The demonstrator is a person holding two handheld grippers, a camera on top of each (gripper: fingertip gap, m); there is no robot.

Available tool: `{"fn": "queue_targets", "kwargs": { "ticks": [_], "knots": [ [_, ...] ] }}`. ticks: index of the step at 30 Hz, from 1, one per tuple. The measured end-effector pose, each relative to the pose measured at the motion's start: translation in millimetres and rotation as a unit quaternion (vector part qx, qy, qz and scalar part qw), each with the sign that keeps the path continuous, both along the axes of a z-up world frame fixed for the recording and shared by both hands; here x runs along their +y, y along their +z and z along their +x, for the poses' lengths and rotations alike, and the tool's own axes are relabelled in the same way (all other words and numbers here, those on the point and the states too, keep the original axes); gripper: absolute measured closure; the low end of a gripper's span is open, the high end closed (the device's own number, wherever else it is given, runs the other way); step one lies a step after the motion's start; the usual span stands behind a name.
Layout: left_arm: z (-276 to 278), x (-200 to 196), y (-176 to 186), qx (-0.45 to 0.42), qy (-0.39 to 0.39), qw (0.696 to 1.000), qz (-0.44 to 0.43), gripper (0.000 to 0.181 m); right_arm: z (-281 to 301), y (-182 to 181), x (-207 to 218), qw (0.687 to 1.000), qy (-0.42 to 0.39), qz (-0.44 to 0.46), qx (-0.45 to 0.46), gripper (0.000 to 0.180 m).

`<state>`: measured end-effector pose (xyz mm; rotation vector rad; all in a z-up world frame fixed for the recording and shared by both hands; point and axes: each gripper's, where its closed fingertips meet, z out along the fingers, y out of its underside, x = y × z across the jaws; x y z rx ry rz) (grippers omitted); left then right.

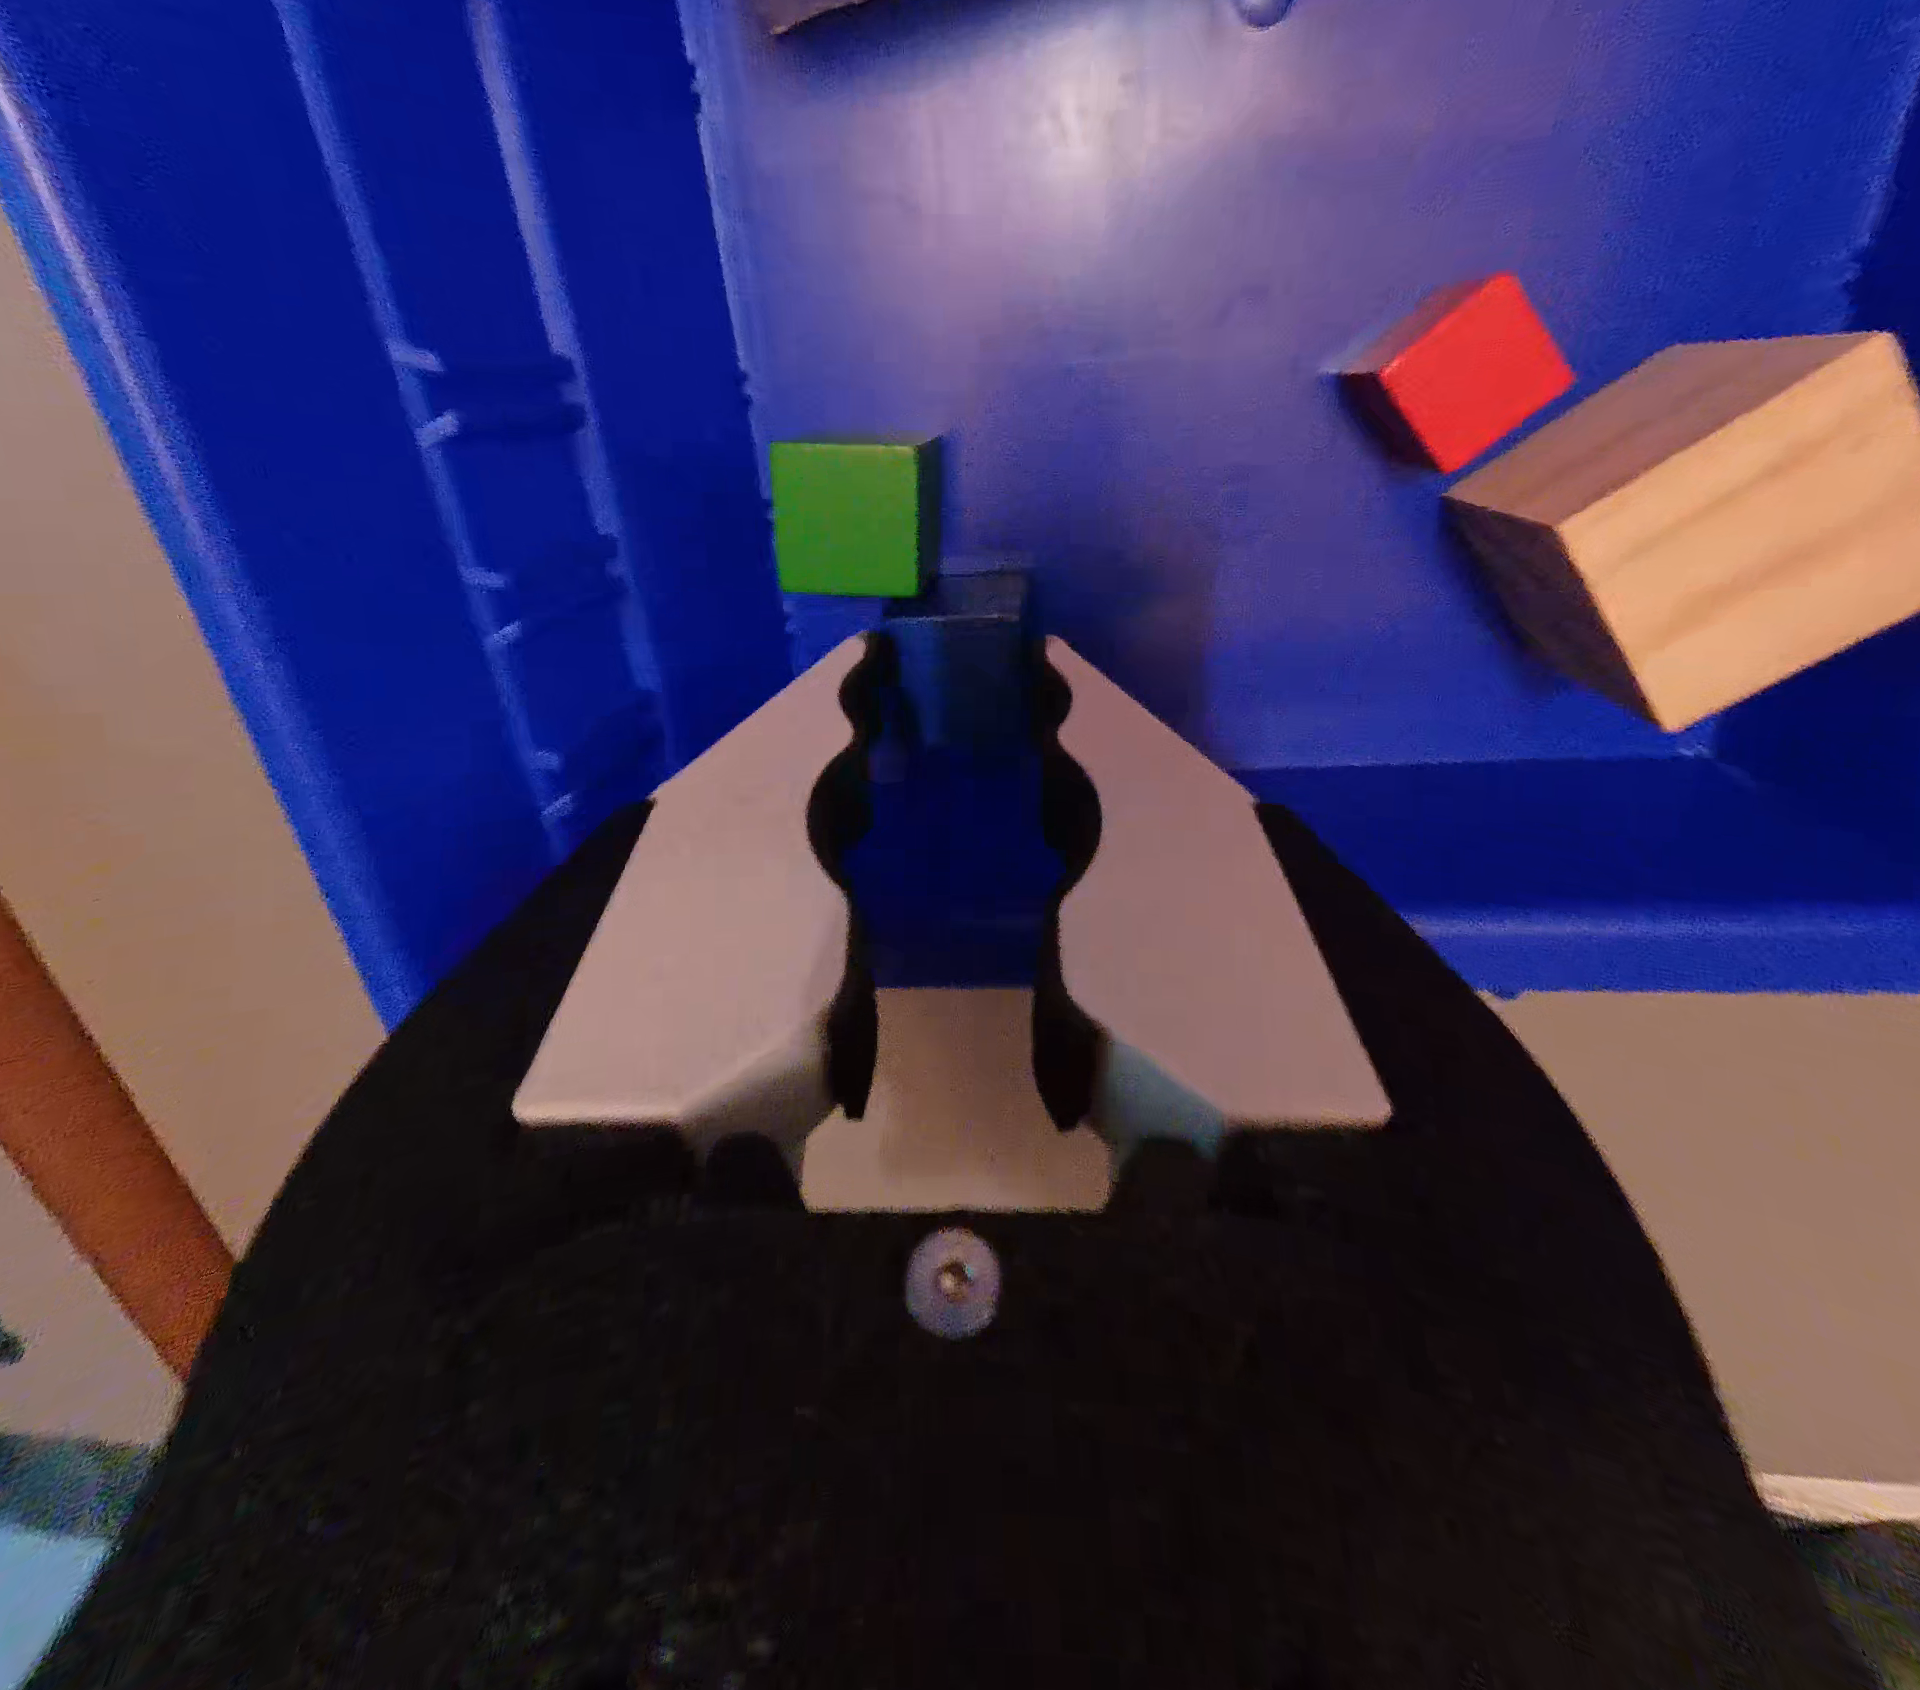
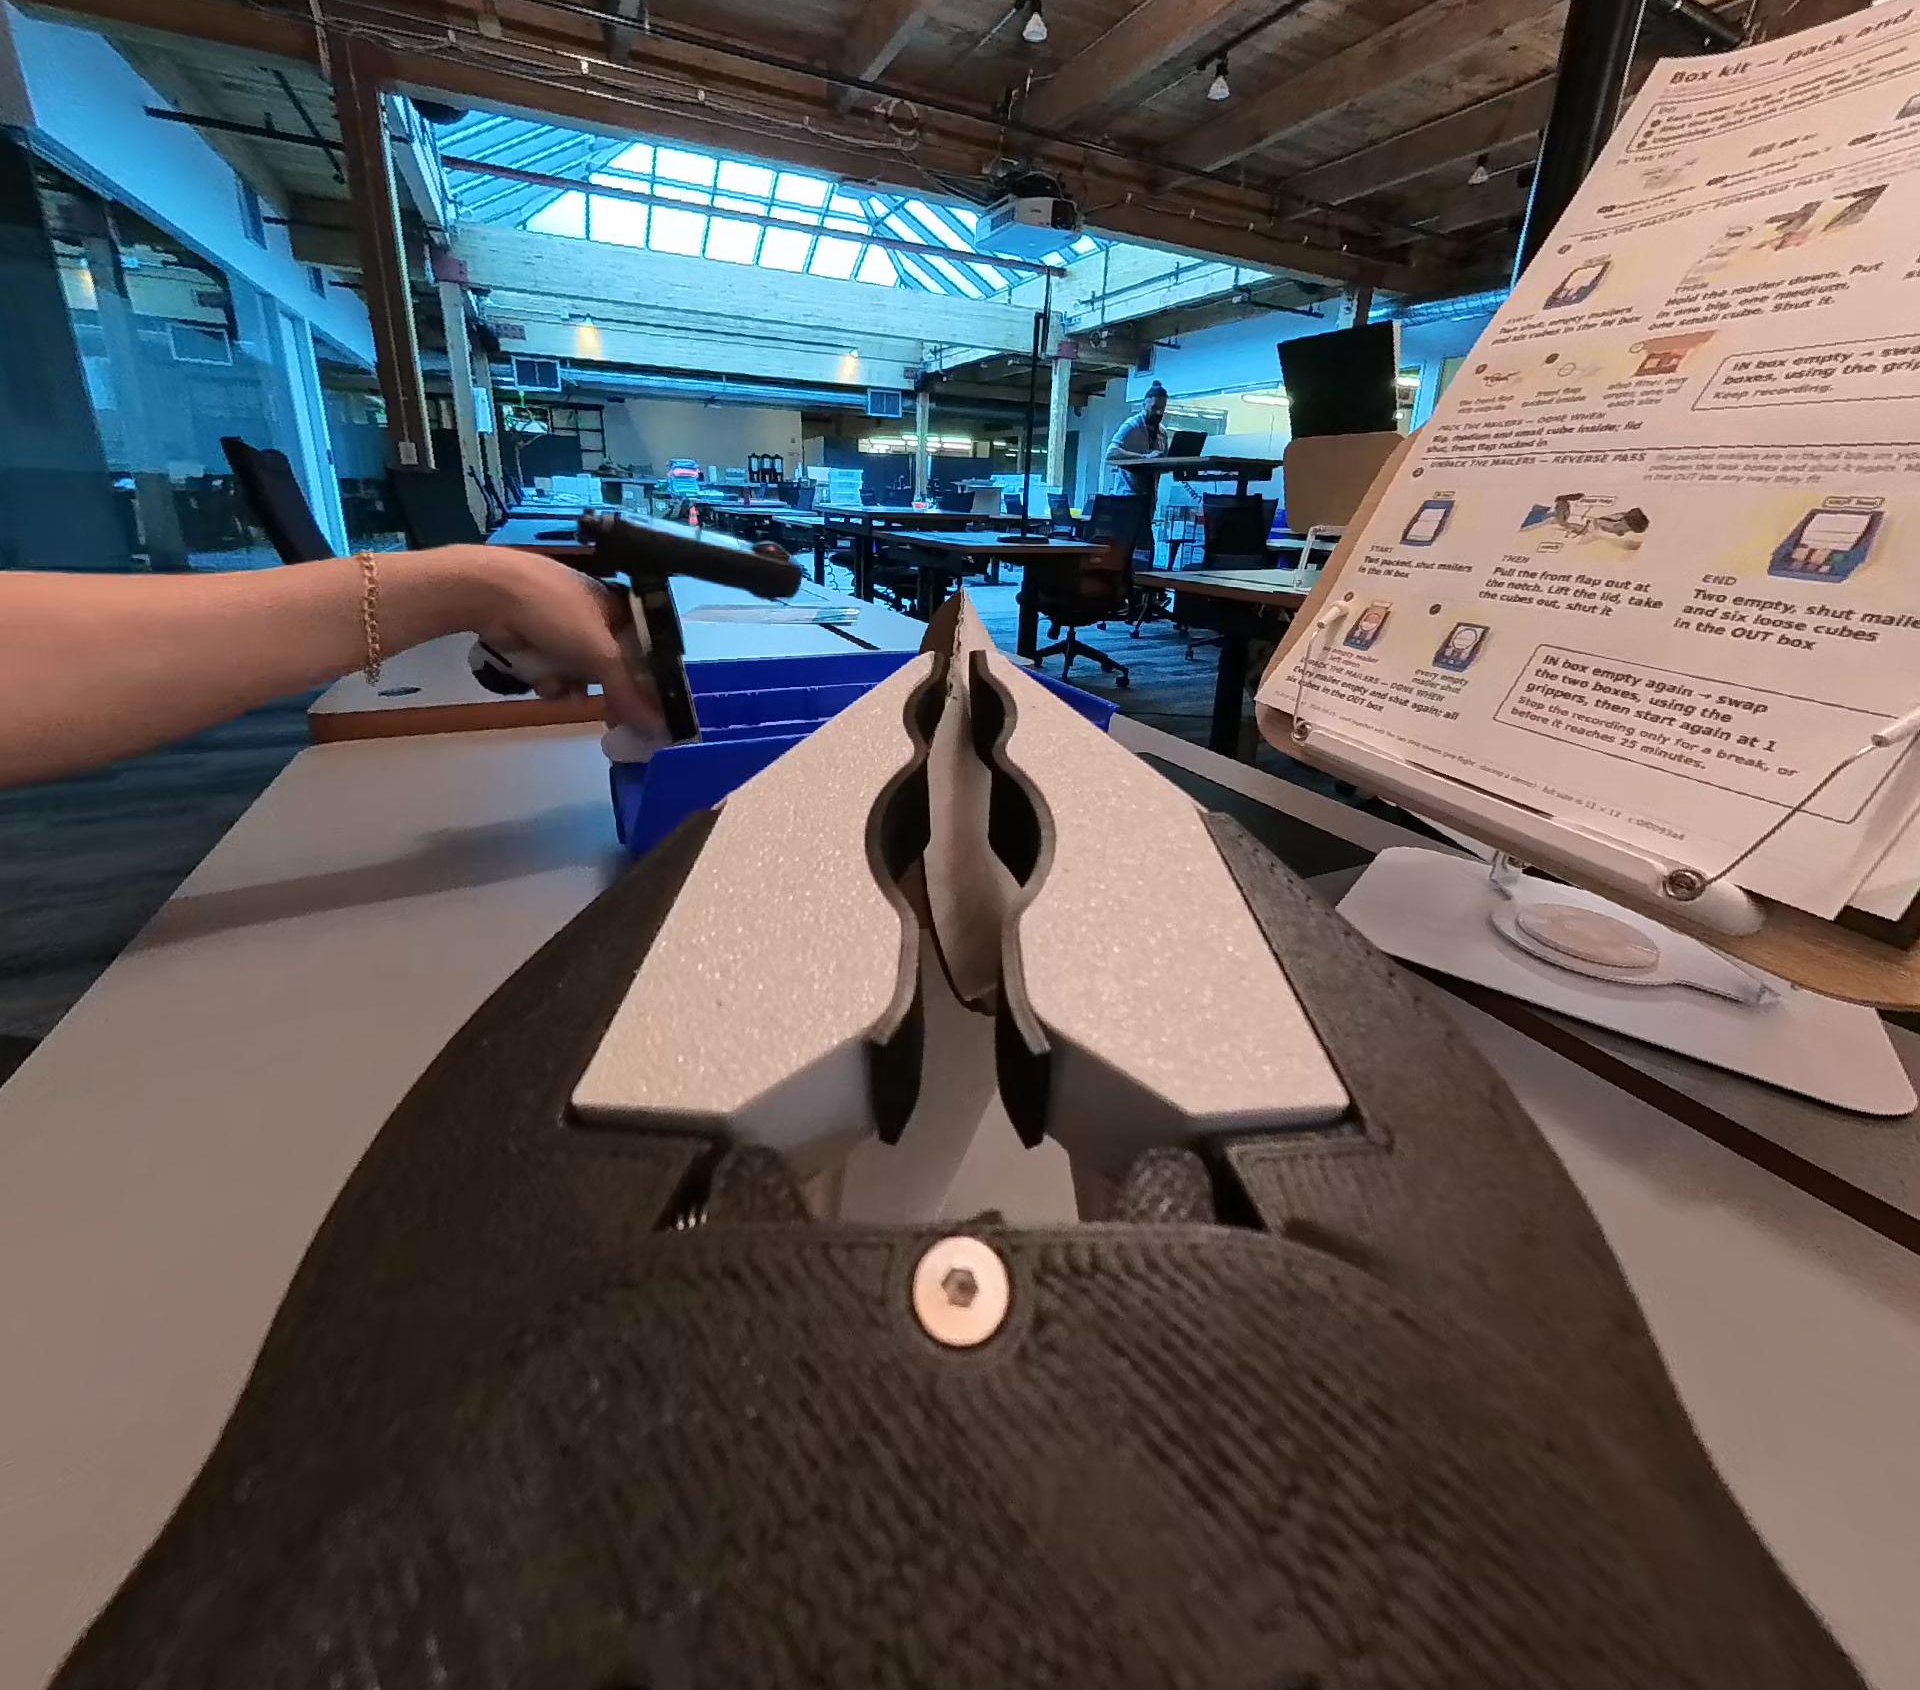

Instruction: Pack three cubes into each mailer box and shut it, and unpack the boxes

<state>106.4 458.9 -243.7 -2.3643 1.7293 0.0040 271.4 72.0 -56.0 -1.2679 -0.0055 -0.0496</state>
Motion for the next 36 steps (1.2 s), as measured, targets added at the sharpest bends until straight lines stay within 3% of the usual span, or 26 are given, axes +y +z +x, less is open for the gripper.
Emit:
{"fn": "queue_targets", "kwargs": {
  "ticks": [2, 6, 8, 10, 14, 18, 20, 22, 29, 34, 36],
  "knots": [
    [8.7, -12.5, 10.9, -0.037, -0.015, 0.999, -0.025, 0.156, 0.1, 0.0, 0.0, 1.000, 0.000, 0.000, -0.001, 0.178],
    [35.0, -45.7, 69.6, -0.162, -0.078, 0.983, 0.030, 0.156, -0.5, 0.2, 0.5, 1.000, -0.003, -0.002, -0.004, 0.178],
    [48.8, -83.1, 97.1, -0.225, -0.129, 0.964, 0.051, 0.157, -1.6, 0.6, 1.2, 1.000, -0.002, -0.002, -0.005, 0.178],
    [60.8, -146.5, 113.4, -0.280, -0.208, 0.937, 0.023, 0.157, -2.4, 0.8, 1.5, 1.000, -0.002, -0.002, -0.007, 0.178],
    [71.9, -269.8, 105.8, -0.309, -0.337, 0.887, -0.066, 0.156, -2.4, 0.9, 1.6, 1.000, -0.003, -0.001, -0.008, 0.178],
    [91.1, -319.0, 85.8, -0.312, -0.382, 0.869, -0.040, 0.156, -3.3, 1.4, 1.8, 1.000, -0.005, -0.002, -0.012, 0.178],
    [97.5, -329.4, 72.4, -0.304, -0.394, 0.866, -0.043, 0.151, -4.5, 1.8, 2.5, 1.000, -0.006, -0.002, -0.015, 0.178],
    [100.8, -326.7, 63.9, -0.291, -0.379, 0.877, -0.047, 0.131, -4.7, 1.9, 2.6, 1.000, -0.011, -0.004, -0.019, 0.177],
    [137.0, -253.5, 119.2, -0.428, -0.228, 0.873, 0.041, 0.148, -4.6, 9.5, -1.5, 0.998, -0.041, 0.007, -0.048, 0.169],
    [151.8, -252.1, 121.6, -0.424, -0.238, 0.872, 0.054, 0.166, 4.5, 20.1, -23.2, 0.991, -0.131, 0.002, -0.035, 0.111],
    [152.7, -260.9, 118.2, -0.417, -0.247, 0.874, 0.036, 0.175, -1.5, 9.3, -38.7, 0.985, -0.168, -0.032, 0.008, 0.110]
  ]
}}
